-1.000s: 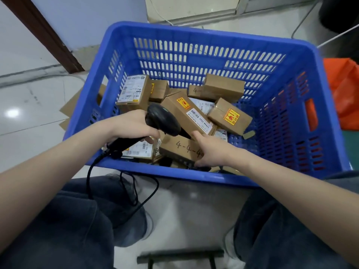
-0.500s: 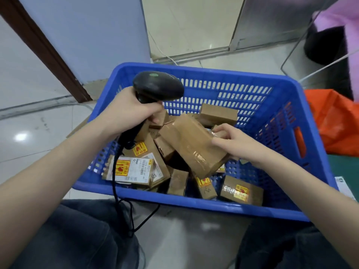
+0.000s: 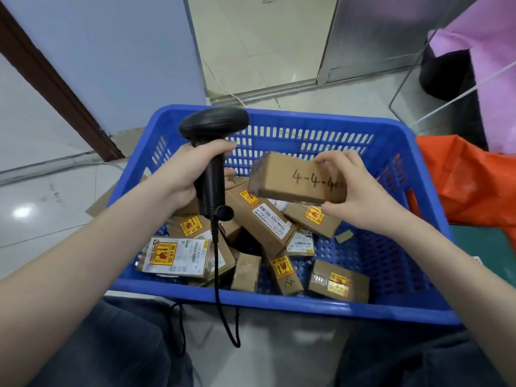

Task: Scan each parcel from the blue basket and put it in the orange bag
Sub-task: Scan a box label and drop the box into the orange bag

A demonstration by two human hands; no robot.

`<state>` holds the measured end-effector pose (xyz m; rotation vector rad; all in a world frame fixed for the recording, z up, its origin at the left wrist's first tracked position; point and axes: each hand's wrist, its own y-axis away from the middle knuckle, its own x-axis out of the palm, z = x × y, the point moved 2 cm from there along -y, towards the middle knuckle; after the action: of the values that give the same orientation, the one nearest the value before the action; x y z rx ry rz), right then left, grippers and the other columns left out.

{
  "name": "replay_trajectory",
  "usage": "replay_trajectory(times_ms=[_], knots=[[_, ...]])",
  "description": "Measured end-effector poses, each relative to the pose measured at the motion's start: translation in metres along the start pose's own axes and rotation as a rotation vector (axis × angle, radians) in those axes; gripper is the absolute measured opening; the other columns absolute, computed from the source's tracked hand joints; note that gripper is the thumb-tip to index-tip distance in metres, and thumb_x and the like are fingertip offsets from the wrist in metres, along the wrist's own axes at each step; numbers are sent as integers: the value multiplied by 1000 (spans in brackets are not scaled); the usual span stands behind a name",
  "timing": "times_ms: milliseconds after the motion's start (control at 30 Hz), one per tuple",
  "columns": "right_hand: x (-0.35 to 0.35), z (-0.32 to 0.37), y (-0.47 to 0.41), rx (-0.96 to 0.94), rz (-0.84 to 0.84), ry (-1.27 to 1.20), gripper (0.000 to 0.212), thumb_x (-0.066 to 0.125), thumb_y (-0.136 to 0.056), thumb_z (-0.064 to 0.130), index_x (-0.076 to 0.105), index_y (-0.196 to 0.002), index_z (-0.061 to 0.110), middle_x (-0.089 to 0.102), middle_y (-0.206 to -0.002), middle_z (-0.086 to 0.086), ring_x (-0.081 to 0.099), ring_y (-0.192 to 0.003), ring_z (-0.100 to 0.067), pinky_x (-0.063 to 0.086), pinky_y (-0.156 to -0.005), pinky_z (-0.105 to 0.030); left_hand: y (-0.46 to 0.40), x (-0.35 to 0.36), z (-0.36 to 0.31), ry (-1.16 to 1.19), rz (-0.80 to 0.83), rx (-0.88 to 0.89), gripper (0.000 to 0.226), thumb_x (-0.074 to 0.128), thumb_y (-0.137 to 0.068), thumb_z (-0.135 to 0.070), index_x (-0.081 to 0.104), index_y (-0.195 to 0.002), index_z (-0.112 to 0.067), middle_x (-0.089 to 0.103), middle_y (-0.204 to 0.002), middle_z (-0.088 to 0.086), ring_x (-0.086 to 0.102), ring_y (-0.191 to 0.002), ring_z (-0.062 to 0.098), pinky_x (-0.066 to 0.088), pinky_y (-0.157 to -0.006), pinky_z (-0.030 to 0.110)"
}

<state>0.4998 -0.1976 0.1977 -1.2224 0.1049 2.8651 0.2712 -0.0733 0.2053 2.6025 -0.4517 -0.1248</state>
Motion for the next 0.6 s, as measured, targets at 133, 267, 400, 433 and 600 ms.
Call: replay_trajectory(times_ms=[133,267,400,433,600], knots=[[5,5,0,-177,-77,163,58,68,-74,5,46,-125,26,30,-115,5,30,-111,-15,34,-86,-14,-4,5,4,3,39,-24,37,71,-81,-32,62,-112,-14,67,-118,7,69,-99,26,59,-75,39],[6,12,0,-337,-213,291,58,63,-72,1,47,-124,20,34,-118,-1,26,-112,-13,29,-87,-10,-3,11,7,-14,91,-94,37,72,-79,-33,64,-111,-15,69,-107,6,69,-87,22,59,-68,35],[8,14,0,-411,-280,380,60,63,-72,-7,45,-123,19,35,-123,-8,30,-118,-25,26,-93,-13,0,19,12,48,212,-179,34,68,-82,-36,68,-109,-16,72,-95,4,68,-79,20,58,-74,35],[9,13,-1,-414,-280,386,60,63,-72,-7,44,-123,20,35,-124,-8,30,-119,-26,25,-94,-15,1,19,13,68,222,-187,35,69,-82,-36,69,-109,-16,73,-96,3,68,-81,19,58,-76,36],[9,10,0,-410,-311,349,62,62,-73,-10,45,-126,17,29,-135,-6,28,-128,-28,34,-102,-30,2,21,13,95,241,-120,28,70,-78,-29,69,-103,-16,74,-92,1,69,-80,14,57,-74,29]])
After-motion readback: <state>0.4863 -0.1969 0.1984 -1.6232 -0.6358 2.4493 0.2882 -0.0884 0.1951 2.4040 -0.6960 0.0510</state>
